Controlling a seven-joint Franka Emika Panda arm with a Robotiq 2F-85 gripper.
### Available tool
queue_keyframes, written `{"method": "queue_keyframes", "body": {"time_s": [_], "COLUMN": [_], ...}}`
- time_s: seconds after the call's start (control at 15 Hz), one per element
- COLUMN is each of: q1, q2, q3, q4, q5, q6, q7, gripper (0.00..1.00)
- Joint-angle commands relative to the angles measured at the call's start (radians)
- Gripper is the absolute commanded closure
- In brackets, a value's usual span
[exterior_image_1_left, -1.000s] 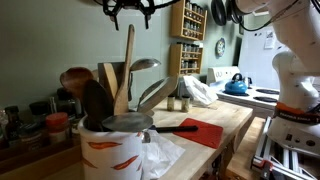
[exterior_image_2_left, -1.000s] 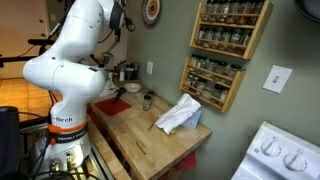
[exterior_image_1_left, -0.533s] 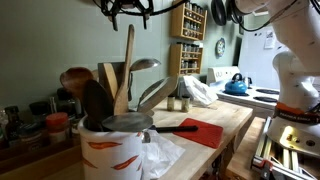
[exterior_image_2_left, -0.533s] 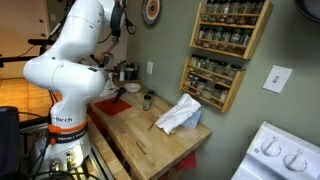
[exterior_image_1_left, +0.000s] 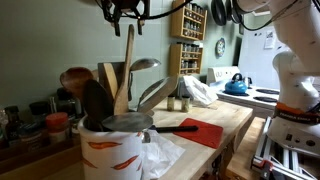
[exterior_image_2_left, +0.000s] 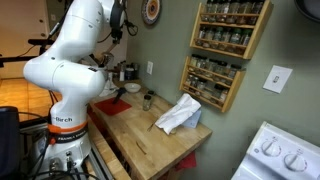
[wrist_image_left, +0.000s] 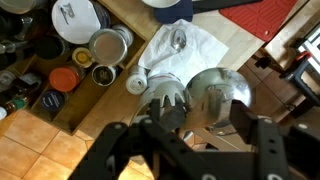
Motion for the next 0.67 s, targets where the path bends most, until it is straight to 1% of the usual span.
{"method": "queue_keyframes", "body": {"time_s": [0.0, 0.07, 0.27, 0.4, 0.53, 0.6], "q1": [0.001, 0.000, 0.000, 0.000, 0.000, 0.001], "q2": [-0.060, -0.067, -0.084, -0.092, -0.099, -0.102], "q3": [-0.008, -0.008, -0.008, -0.007, -0.006, -0.003], "q4": [-0.088, -0.096, -0.117, -0.128, -0.135, -0.137], "q5": [-0.026, -0.028, -0.034, -0.035, -0.032, -0.029], "q6": [0.014, 0.014, 0.013, 0.013, 0.011, 0.013], "q7": [0.025, 0.026, 0.027, 0.024, 0.022, 0.021], "gripper": [0.38, 0.49, 0.70, 0.88, 0.99, 1.00]}}
